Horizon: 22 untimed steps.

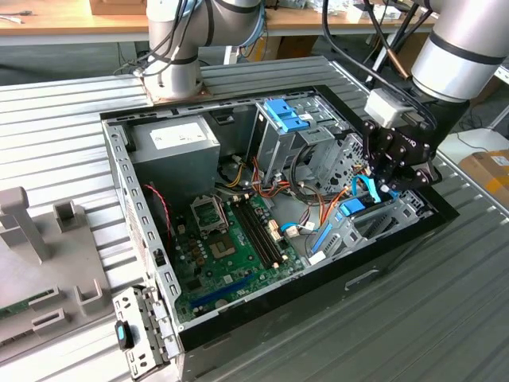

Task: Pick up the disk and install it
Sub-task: 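Insert the first disk wire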

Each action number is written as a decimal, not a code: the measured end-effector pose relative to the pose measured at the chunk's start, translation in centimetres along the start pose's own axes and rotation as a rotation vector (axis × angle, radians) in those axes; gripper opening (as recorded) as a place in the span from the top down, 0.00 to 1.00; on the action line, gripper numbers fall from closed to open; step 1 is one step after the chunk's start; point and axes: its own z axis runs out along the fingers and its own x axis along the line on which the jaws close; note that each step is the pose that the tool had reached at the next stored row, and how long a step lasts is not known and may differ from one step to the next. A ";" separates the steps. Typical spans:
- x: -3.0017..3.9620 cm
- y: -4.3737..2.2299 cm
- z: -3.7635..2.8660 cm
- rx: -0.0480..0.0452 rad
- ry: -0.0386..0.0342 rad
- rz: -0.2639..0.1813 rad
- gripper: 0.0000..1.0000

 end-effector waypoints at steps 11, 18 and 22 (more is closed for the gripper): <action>-0.36 -0.03 -0.73 0.0004 -0.0002 -0.007 0.75; -0.37 0.87 -0.30 0.0007 0.0032 -0.007 0.75; -0.77 0.90 -0.63 0.0009 0.0062 -0.007 0.75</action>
